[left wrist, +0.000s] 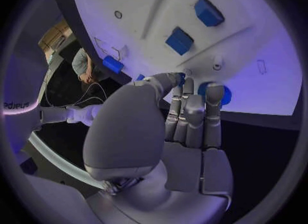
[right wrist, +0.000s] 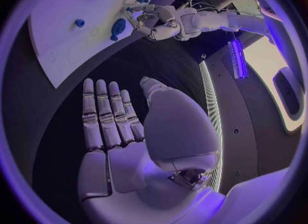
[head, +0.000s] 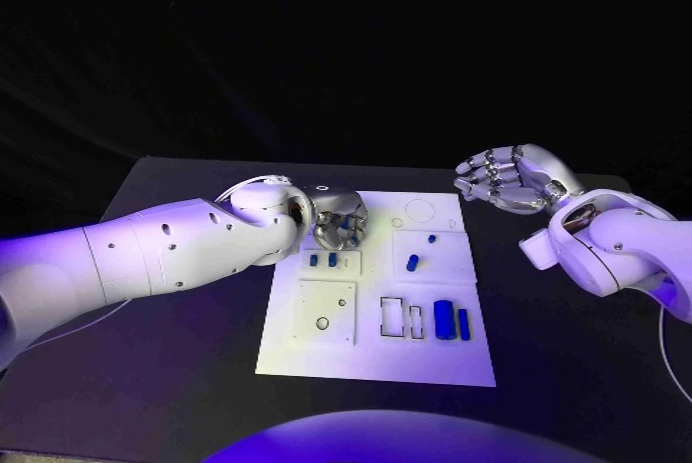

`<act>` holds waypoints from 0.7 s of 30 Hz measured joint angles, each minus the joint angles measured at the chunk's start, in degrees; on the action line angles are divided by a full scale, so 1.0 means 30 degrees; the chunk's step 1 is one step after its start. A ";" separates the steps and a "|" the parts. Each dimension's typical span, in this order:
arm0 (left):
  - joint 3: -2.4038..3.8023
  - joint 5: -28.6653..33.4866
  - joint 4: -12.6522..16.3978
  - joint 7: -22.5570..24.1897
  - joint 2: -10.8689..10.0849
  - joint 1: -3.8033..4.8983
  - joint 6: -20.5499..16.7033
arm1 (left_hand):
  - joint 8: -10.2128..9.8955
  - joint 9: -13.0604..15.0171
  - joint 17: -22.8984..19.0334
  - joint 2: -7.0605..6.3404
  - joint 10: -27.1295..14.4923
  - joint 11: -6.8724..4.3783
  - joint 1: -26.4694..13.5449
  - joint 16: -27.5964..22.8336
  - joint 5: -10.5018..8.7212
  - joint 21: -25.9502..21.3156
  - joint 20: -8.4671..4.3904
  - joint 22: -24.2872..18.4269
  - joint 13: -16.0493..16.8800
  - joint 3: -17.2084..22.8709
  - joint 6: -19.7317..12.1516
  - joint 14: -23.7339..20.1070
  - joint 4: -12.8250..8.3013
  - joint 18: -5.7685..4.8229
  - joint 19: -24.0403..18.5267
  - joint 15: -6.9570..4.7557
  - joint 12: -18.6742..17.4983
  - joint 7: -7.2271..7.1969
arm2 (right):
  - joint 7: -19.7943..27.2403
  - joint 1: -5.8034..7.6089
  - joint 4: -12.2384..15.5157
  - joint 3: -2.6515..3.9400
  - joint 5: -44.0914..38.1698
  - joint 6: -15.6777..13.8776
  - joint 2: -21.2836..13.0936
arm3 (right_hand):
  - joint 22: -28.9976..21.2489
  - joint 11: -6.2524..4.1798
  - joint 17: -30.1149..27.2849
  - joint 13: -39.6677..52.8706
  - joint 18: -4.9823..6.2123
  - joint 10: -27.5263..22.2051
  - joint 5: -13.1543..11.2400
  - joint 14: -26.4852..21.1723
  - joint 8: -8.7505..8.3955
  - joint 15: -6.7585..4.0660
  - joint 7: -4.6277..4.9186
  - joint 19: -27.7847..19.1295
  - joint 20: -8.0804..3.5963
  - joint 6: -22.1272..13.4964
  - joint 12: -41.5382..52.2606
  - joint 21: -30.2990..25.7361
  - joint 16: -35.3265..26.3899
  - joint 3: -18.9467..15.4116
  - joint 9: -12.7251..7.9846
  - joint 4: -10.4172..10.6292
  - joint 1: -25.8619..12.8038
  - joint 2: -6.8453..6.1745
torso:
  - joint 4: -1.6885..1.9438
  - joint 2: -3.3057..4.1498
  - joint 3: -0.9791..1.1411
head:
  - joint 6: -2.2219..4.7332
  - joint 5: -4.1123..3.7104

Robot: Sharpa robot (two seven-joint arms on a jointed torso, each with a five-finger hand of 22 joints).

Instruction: Assemble the parts on the task board

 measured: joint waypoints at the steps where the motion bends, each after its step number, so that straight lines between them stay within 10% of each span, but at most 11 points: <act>1: 0.0064 0.0076 0.0121 -0.0005 -0.0120 0.0002 -0.0025 | 0.0000 0.0000 0.0028 -0.0059 0.0038 -0.0034 -0.0061 0.0000 0.0000 -0.0001 0.0000 0.0023 0.0001 0.0000 0.0040 0.0000 0.0000 0.0000 0.0000 0.0000 0.0000 -0.0039 | 0.0001 0.0000 -0.0007 0.0000 0.0001 0.0000 0.0001 | 0.0000 0.0000 0.0000 0.0000 0.0000 0.0000 0.0000 0.0000 0.0000 0.0000 0.0000 0.0000 0.0000 0.0000 0.0000 0.0000 0.0000 0.0000 0.0000 0.0000 0.0000 0.0000 | 0.0004 -0.0005 0.0000 | 0.0018 0.0000; 21: 0.0516 0.1224 0.1381 -0.0347 -0.2555 0.0011 -0.0081 | -0.0073 -0.0009 -0.0023 -0.0096 0.0204 -0.0062 -0.0298 0.0076 -0.0002 0.0068 0.0001 0.0109 0.0001 -0.0056 0.0110 0.0133 -0.0052 -0.0001 0.0001 0.0003 -0.0001 0.0031 | 0.0007 -0.0003 -0.0022 0.0000 0.0034 0.0002 -0.0072 | -0.0035 0.0000 -0.0036 0.0004 0.0001 -0.0001 0.0080 0.0000 0.0000 0.0000 0.0070 0.0001 0.0000 0.0069 0.0000 0.0000 0.0000 0.0000 -0.0002 0.0000 0.0000 0.0000 | 0.0024 0.0016 -0.0009 | 0.0108 0.0044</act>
